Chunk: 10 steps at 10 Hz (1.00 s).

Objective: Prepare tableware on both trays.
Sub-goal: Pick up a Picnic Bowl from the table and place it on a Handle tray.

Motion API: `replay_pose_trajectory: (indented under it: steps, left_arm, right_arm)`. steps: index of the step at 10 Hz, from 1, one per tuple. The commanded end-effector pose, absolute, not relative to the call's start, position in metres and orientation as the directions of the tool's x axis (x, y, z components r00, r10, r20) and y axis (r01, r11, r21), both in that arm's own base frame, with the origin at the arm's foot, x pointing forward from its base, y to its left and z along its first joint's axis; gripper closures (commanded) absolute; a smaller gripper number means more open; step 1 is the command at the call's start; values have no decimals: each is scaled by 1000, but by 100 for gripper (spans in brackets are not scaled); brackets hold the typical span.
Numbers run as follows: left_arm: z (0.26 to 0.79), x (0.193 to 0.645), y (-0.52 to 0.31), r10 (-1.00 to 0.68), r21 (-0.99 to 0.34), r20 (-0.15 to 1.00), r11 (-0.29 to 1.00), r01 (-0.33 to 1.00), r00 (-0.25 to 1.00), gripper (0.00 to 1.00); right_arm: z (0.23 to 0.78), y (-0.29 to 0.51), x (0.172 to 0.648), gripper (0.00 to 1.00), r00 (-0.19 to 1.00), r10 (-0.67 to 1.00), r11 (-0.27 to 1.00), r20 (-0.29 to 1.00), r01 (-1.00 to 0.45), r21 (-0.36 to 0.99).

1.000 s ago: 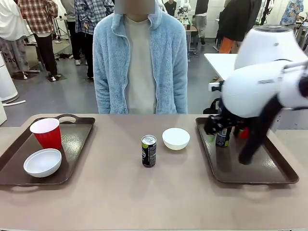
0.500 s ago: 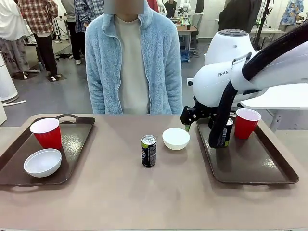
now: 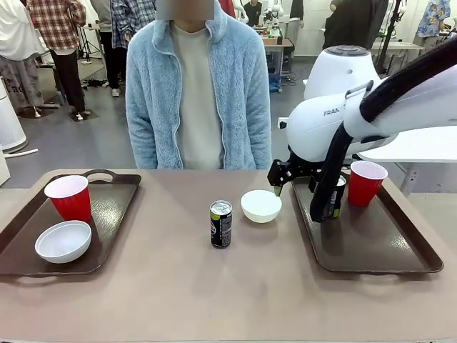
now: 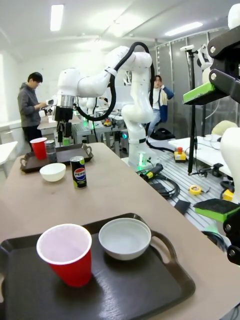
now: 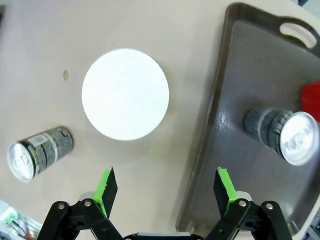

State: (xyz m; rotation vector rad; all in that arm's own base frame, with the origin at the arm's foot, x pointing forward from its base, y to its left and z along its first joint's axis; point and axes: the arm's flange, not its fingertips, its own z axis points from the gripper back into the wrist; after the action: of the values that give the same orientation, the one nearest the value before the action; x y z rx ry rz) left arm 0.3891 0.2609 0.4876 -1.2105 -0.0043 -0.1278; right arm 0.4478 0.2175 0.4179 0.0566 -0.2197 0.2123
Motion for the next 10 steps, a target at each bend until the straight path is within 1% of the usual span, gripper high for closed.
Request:
replay_pose_trajectory:
  steps: [1,4,6,7,8,9,10]
  left_arm:
    - [492,389,260,-80,-936,66,340,89,995,0]
    - [492,389,260,-80,-936,66,340,89,995,0]
    - [492,389,260,-80,-936,66,340,89,995,0]
    - [492,389,260,-80,-936,66,340,89,995,0]
    - [492,389,260,-80,-936,66,340,89,995,0]
    - [492,389,260,-80,-936,66,340,89,995,0]
    - [492,389,260,-80,-936,66,340,89,995,0]
  right_arm:
    - [396,240,477,0,959,165,983,229,-178,35]
    - [375,246,507,0,963,109,993,245,-115,11]
    - [358,242,518,0,970,97,993,223,-110,44]
    - [350,241,521,55,975,109,991,195,-123,59]
    - [347,242,520,56,977,108,990,183,-122,67]
    - [347,240,522,100,978,103,990,181,-117,72]
    - [349,239,521,100,980,101,991,174,-115,75]
